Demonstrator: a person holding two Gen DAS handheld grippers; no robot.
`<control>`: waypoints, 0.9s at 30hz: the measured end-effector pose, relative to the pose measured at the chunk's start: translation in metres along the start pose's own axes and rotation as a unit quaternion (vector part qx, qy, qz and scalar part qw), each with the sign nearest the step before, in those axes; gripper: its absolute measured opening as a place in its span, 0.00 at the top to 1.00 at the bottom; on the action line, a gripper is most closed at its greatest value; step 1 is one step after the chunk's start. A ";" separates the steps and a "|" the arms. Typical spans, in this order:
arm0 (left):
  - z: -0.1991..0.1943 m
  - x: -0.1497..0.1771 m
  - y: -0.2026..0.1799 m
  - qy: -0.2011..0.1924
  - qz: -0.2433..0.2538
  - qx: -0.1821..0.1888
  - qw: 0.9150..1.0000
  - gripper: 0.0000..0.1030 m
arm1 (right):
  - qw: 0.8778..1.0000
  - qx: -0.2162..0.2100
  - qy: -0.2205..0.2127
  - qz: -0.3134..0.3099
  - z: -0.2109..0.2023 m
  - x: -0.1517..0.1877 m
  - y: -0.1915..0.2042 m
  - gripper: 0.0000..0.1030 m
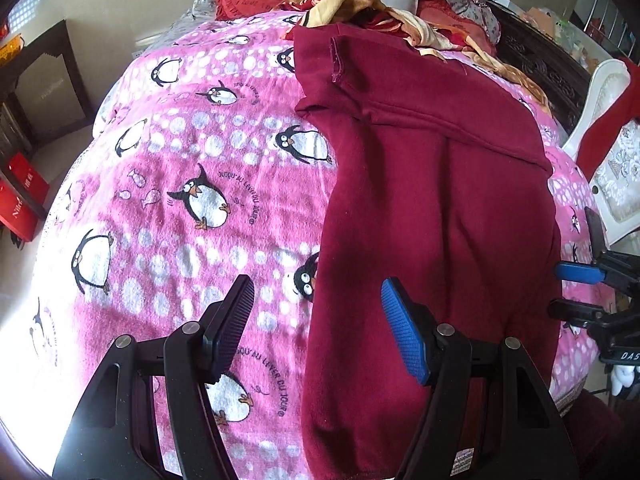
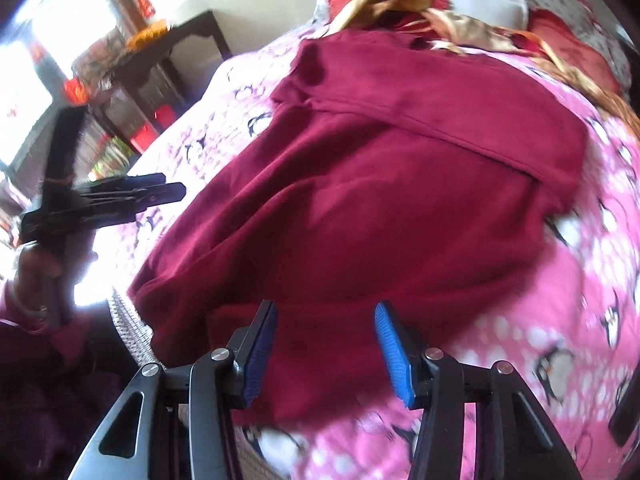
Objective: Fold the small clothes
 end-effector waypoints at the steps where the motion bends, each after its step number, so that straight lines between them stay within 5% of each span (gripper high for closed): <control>1: -0.001 0.002 0.001 -0.001 -0.004 0.002 1.000 0.35 | 1.000 0.001 0.001 -0.016 0.006 -0.002 0.008 0.53; 6: 0.000 0.006 0.003 0.004 -0.012 0.003 1.000 0.35 | 0.994 -0.009 0.066 -0.092 0.046 -0.010 0.036 0.53; 10: -0.003 0.008 0.002 0.001 -0.009 0.004 1.000 0.35 | 0.976 -0.039 0.177 -0.125 0.071 0.005 0.045 0.53; 13: -0.007 0.010 0.005 -0.002 -0.008 0.000 1.000 0.35 | 0.960 -0.028 0.218 -0.176 0.066 0.027 0.047 0.52; 17: -0.010 0.015 0.010 0.000 -0.013 0.005 1.000 0.35 | 0.954 -0.034 0.251 -0.160 0.031 0.061 0.023 0.53; 22: -0.013 0.024 0.011 0.005 -0.005 0.005 1.000 0.35 | 0.962 0.019 0.259 -0.084 -0.005 0.106 -0.037 0.53; 27: -0.012 0.029 0.009 0.017 -0.015 0.015 1.000 0.35 | 0.984 0.024 0.177 0.010 -0.038 0.106 -0.061 0.53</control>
Point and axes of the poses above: each gripper's, at about its wrist camera, not at the fingertips, and z roughly the way its jaws point, y to its left, x to its underside, the point moved 8 cm from there along z, roughly the way its jaws point, and after that the axes turned 8 degrees about z, right-handed, at the moved point
